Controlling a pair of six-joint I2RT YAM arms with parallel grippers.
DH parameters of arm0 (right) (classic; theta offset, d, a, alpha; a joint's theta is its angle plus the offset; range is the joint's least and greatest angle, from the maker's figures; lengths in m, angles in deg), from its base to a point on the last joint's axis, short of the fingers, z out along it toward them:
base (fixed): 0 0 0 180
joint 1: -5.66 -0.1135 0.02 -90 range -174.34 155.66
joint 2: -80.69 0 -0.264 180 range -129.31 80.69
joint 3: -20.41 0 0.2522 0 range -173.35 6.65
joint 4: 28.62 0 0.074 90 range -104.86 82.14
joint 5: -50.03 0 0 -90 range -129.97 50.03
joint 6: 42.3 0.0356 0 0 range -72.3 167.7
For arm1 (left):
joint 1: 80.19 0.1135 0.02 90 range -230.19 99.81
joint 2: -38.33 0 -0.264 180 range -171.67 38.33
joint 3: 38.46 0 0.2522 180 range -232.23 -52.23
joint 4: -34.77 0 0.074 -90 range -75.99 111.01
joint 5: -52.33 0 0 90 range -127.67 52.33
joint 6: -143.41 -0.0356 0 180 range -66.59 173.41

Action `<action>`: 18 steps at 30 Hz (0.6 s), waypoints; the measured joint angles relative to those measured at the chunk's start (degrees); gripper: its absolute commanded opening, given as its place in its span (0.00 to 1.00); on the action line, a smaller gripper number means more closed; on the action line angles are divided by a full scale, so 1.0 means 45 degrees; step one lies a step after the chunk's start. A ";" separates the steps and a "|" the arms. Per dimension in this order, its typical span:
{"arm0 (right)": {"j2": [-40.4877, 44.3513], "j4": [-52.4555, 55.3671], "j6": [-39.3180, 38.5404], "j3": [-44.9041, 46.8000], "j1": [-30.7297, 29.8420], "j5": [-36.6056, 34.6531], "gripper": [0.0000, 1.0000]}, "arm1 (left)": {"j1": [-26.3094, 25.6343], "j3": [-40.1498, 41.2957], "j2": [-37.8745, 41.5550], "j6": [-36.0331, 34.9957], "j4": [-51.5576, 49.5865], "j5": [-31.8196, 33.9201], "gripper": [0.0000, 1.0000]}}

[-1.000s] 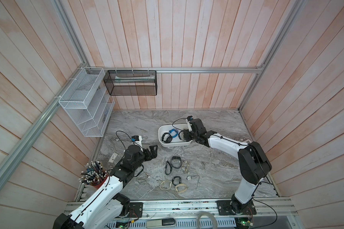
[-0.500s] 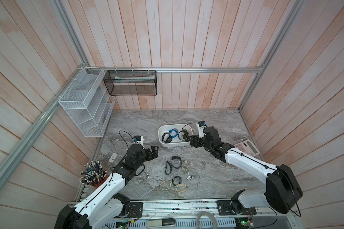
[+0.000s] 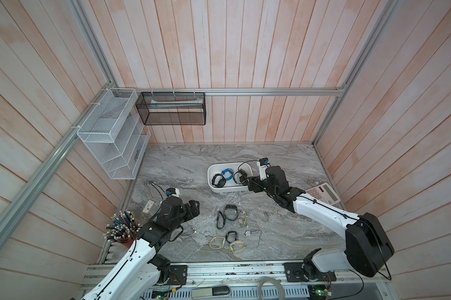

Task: Put the watch into the storage box
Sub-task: Pick up the watch at the center of the board.

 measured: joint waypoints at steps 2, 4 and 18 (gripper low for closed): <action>-0.0073 -0.0073 0.0000 -0.0010 0.0000 0.0000 0.82 | -0.0005 0.0000 0.0024 0.0466 -0.0763 0.0078 0.76; -0.0180 -0.0097 -0.0005 -0.0034 0.0000 0.0010 0.82 | -0.0049 0.0000 0.0000 0.1103 -0.1520 0.0194 0.71; -0.0389 -0.0146 -0.0199 -0.0248 0.0000 0.0087 0.82 | -0.3089 -0.0010 0.0087 0.5717 -0.5416 0.2351 0.49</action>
